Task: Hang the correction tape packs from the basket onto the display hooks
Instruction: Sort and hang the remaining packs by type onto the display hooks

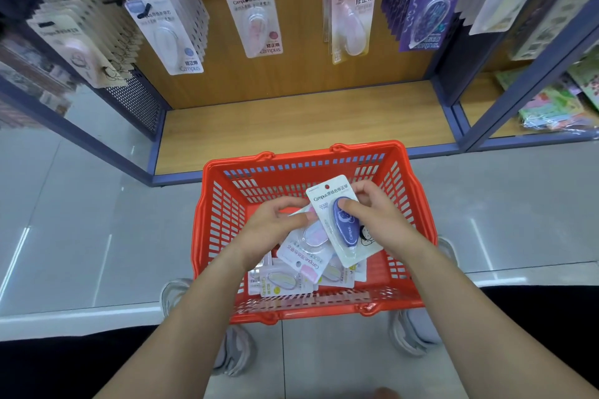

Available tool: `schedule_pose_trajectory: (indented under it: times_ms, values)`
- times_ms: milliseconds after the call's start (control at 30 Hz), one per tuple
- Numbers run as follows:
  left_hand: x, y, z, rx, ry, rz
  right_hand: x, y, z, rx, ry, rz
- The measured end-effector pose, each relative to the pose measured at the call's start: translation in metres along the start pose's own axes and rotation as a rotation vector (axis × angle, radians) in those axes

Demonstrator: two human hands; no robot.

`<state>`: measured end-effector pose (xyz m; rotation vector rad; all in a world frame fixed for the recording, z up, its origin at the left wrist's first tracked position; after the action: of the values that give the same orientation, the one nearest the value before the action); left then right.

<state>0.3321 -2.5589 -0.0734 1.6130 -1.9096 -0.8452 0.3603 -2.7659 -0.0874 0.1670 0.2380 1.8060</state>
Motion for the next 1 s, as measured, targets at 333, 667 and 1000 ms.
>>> schedule_pose_trajectory:
  times_ms: [333,667,1000]
  values:
    - [-0.011,-0.012,0.003,0.077,0.355,-0.242,0.003,0.003,-0.006,0.026,0.041,-0.042]
    - [-0.005,-0.010,0.003,0.050,0.316,-0.125,0.013,0.009,0.004,0.041,0.038,-0.020]
    - [0.008,-0.010,0.011,0.063,0.508,-0.165,0.023,0.013,0.002,0.013,-0.100,-0.044]
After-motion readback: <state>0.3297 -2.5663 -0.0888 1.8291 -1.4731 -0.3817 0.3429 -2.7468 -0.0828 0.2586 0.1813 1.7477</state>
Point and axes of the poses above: each hand's wrist, its own y-axis away from the middle knuckle, its own x-axis out of the palm, z = x × y, the point moved 3 cm from there along -y, towards the middle knuckle, and after that the axes turned 13 degrees about -x, right-handed, at the moved point
